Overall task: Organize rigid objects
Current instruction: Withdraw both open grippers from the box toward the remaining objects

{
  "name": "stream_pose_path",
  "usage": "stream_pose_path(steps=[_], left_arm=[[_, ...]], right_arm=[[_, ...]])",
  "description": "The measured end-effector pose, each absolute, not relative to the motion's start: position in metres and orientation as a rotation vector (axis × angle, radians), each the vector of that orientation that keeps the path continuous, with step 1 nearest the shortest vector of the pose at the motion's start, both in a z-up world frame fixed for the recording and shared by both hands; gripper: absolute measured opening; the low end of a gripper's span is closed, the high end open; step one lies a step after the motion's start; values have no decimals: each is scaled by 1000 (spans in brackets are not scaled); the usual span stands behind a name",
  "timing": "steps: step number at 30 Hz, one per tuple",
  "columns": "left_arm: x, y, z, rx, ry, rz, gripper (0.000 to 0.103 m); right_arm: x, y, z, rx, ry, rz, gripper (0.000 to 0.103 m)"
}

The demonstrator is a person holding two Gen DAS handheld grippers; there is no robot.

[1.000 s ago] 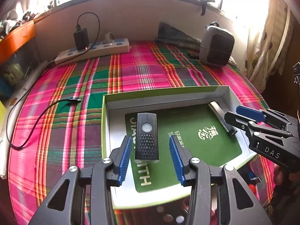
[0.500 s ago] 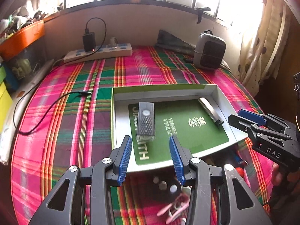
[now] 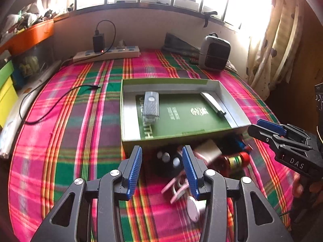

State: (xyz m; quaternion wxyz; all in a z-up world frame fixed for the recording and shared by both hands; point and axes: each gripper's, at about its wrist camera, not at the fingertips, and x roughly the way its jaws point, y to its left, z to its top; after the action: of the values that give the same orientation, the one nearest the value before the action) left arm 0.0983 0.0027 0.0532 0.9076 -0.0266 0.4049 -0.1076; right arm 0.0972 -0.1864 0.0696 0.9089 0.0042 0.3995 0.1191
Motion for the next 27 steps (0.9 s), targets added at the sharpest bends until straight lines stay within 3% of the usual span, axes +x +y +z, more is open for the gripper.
stream_pose_path(steps=[27], left_arm=[[36,10,34,-120,857,-258,46]], right_arm=[[11,-151,34,-110,845,460,42]])
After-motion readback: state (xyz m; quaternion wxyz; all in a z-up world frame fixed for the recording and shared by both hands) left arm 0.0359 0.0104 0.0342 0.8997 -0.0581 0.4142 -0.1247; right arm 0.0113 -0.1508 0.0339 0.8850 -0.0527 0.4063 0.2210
